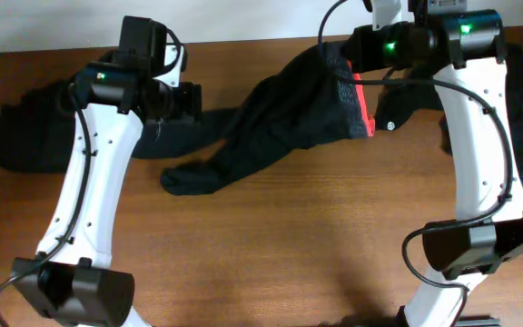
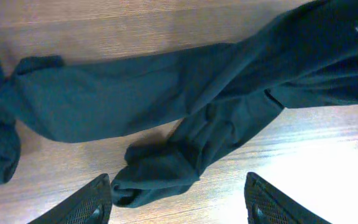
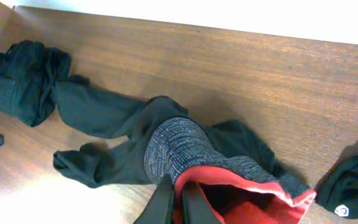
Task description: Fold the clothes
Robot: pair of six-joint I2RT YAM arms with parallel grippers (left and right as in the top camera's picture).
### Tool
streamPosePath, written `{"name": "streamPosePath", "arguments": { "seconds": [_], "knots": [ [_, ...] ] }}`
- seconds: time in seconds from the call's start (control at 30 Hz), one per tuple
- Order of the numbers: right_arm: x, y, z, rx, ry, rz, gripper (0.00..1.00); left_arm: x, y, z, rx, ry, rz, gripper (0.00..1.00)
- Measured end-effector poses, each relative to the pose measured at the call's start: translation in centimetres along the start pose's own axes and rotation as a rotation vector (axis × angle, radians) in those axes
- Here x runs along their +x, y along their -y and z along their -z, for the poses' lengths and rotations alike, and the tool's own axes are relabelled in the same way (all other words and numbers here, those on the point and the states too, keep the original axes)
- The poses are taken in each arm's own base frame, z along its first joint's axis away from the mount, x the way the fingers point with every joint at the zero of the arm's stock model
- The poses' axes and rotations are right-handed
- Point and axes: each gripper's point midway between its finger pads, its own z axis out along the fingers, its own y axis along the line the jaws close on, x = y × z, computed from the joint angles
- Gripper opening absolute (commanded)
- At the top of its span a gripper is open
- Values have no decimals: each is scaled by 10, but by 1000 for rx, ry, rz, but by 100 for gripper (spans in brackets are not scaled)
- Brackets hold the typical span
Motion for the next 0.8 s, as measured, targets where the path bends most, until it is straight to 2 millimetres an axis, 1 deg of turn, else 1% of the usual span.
{"name": "streamPosePath", "arguments": {
  "seconds": [0.07, 0.17, 0.3, 0.43, 0.47, 0.5, 0.67, 0.77, 0.8],
  "knots": [
    [0, -3, 6, 1, 7, 3, 4, 0, 9, 0, 10, 3, -26, 67],
    [-3, -10, 23, 4, 34, 18, 4, 0, 18, -1, 21, 7, -48, 67],
    [-9, -22, 50, 6, 89, 43, 4, -1, 18, -1, 23, 8, -52, 66],
    [-12, -32, 72, 8, 135, 64, 4, 0, 18, -1, 23, 8, -63, 66],
    [-13, -33, 74, 8, 139, 66, 4, 0, 18, -1, 23, 8, -66, 66],
    [-13, -36, 80, 9, 151, 72, 4, 3, 19, -1, 27, -6, -69, 66],
    [-15, -35, 96, 60, 184, 70, 4, 19, 22, 0, 50, -72, -64, 66],
    [-14, -33, 97, 73, 184, 70, 4, 24, 22, -3, 55, -96, -65, 65],
    [-14, -32, 97, 78, 184, 69, 4, 25, 23, -7, 58, -109, -74, 65]
  ]
}}
